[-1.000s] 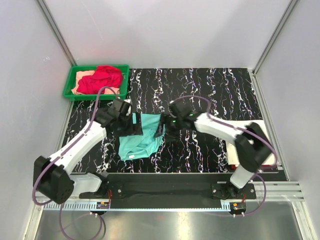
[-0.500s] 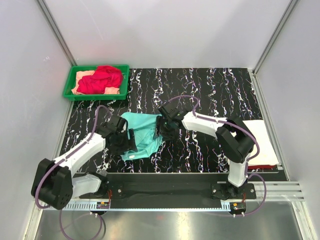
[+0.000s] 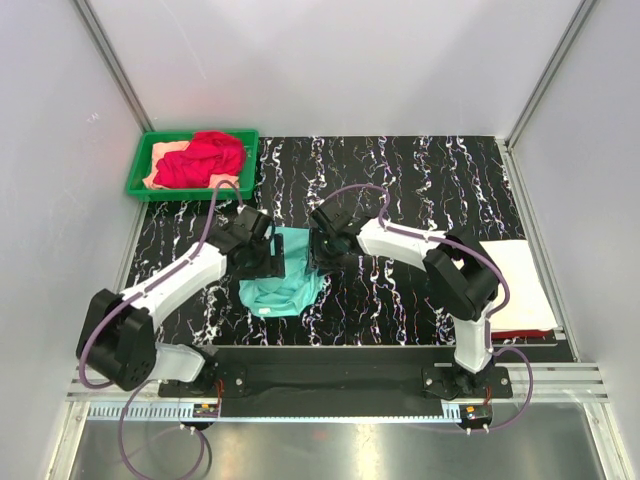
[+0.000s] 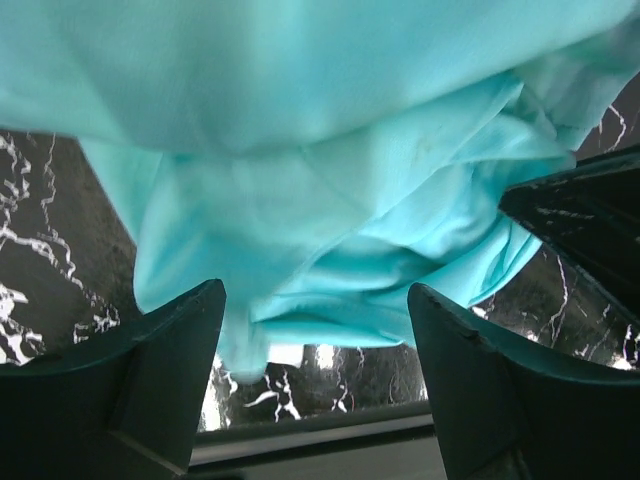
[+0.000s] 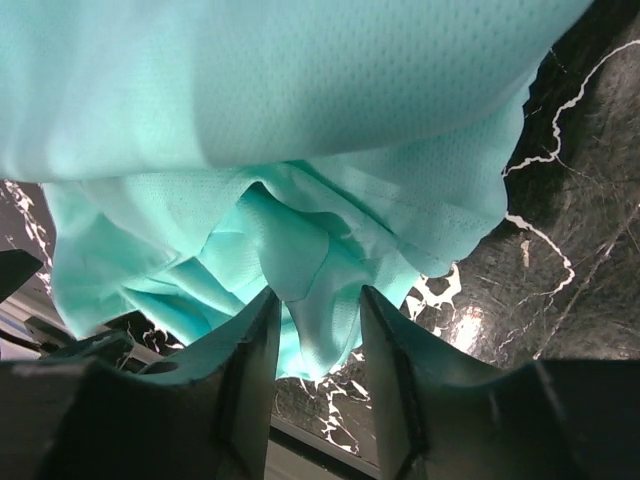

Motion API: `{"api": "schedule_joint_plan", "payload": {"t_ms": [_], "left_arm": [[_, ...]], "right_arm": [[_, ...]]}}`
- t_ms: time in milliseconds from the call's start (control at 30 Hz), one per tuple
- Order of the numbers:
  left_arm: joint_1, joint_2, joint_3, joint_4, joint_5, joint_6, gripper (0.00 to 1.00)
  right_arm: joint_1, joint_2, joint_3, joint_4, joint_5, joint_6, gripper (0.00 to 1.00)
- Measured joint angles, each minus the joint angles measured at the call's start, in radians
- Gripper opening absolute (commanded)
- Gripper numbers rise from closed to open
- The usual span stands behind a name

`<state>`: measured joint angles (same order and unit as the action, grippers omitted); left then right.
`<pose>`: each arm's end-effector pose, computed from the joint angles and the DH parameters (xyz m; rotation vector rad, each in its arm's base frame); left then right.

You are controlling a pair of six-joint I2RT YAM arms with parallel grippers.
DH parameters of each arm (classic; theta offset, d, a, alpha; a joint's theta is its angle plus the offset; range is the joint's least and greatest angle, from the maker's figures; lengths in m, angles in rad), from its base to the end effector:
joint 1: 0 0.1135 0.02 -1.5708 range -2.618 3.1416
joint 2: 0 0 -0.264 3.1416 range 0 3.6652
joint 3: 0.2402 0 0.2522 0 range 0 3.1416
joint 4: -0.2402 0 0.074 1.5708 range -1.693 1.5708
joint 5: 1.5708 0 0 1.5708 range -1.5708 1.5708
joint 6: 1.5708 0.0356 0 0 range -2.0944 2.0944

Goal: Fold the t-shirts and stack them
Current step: Flatten the tshirt out

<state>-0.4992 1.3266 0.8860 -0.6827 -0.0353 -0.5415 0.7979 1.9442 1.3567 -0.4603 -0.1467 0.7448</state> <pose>0.2207 -0.1189 0.2207 -0.0685 2.7229 -0.2665 0.2811 0.2957 0.1789 -0.1289 2.7880 0.6676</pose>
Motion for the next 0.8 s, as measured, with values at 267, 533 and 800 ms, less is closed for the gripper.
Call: {"api": "schedule_joint_plan", "payload": {"t_ms": [267, 533, 800], "left_arm": [[-0.054, 0.153, 0.053, -0.003, -0.061, 0.025, 0.66], [-0.069, 0.235, 0.081, 0.034, -0.071, 0.031, 0.61], [-0.077, 0.277, 0.108, 0.070, -0.072, 0.030, 0.45]], "right_arm": [[0.000, 0.015, 0.003, 0.000, 0.000, -0.005, 0.36], [0.000, 0.015, 0.002, 0.005, -0.004, 0.006, 0.30], [0.000, 0.016, -0.002, 0.014, -0.004, 0.013, 0.28]]}}
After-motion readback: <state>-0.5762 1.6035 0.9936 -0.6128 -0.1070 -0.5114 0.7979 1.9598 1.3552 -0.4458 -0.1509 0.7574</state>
